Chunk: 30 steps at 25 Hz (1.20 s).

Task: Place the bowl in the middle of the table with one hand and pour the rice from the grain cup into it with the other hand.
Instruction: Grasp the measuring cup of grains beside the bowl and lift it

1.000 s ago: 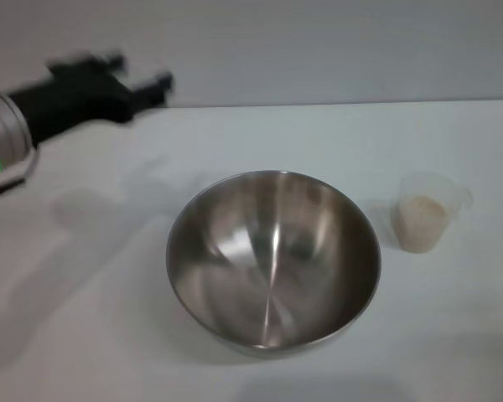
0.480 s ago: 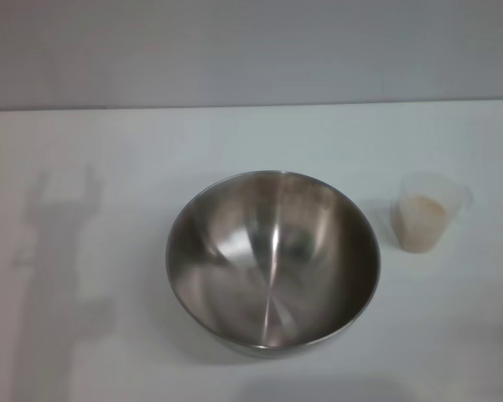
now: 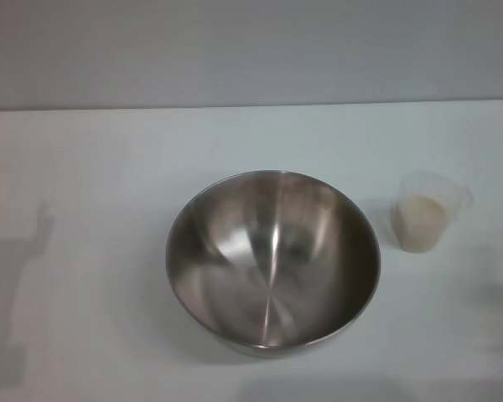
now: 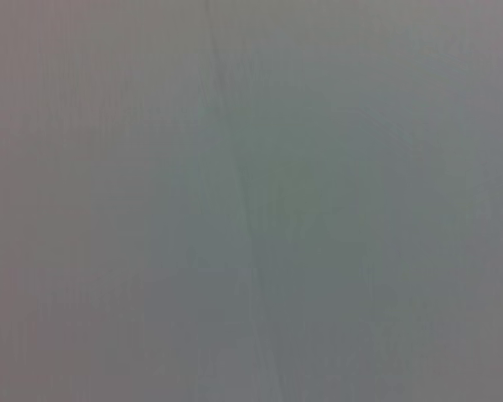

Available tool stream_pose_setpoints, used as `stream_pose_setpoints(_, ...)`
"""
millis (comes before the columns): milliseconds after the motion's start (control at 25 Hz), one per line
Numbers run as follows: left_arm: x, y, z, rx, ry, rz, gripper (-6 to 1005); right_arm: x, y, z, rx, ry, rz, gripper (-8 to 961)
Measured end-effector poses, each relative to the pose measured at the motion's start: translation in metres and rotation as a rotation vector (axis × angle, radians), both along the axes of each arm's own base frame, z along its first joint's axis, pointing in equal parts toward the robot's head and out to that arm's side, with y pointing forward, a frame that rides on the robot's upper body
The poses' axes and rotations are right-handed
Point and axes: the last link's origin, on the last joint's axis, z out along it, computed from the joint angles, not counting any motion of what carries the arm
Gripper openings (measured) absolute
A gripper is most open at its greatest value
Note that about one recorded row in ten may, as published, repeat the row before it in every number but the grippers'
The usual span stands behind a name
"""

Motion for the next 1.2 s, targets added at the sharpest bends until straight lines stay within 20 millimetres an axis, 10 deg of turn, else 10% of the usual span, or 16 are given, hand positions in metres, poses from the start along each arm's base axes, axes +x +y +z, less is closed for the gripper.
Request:
stream_pose_setpoints(480,-0.019,-0.01,-0.005,-0.045,0.005,0.075,762,-0.014,0.046,-0.028,-0.194,-0.015,-0.007,832)
stream_pose_setpoints(1200,-0.021,-0.01,-0.006,-0.057,0.008,0.082,760,-0.026,0.066,-0.047,-0.296,-0.02,-0.004,832)
